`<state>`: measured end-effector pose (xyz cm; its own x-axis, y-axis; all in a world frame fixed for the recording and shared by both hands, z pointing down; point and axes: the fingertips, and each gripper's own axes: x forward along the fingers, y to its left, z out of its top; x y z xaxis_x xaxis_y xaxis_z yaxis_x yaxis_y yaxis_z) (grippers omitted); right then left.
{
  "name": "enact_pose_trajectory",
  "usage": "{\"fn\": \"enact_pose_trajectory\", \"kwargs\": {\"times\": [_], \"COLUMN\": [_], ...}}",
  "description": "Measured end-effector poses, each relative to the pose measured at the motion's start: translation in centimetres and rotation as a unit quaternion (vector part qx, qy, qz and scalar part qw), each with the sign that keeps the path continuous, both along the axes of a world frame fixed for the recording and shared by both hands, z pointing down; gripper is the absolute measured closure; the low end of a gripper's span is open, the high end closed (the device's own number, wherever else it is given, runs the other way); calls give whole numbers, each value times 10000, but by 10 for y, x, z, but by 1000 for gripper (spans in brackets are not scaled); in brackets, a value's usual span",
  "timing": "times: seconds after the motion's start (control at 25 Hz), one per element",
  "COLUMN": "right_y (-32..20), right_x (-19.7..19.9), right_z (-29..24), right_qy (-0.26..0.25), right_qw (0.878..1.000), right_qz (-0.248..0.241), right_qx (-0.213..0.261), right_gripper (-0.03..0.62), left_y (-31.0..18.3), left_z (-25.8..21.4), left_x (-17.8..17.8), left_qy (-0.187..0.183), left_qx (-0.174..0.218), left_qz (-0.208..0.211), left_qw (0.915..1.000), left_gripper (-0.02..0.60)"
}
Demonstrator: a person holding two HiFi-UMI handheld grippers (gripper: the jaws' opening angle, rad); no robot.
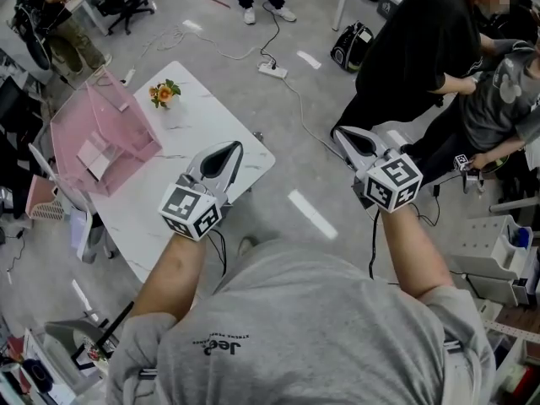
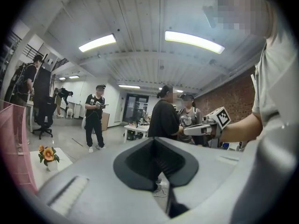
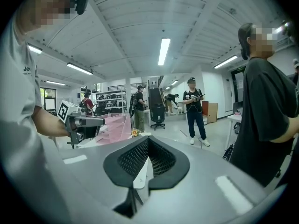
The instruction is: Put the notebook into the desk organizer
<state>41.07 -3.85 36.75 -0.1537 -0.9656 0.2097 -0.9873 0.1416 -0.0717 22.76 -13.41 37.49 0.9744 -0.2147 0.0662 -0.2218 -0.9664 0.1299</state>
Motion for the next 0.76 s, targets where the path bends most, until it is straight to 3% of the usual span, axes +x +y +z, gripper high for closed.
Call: {"fn": "enact_pose_trajectory", "kwargs": {"times": [0.76], "right_y": [6], "right_x": [-8], "right_z": [-2], "right_qy": [67], "right_qw": [10000], "right_qz": [-38], "right_qx": [-19], "right_gripper": [594], "left_y": [7], "left_z": [-3], "left_x": [-3], "left_qy": [40], "left_qx": [27], "left_qz": [59], "left_qw": [10000], "left_gripper": [523]}}
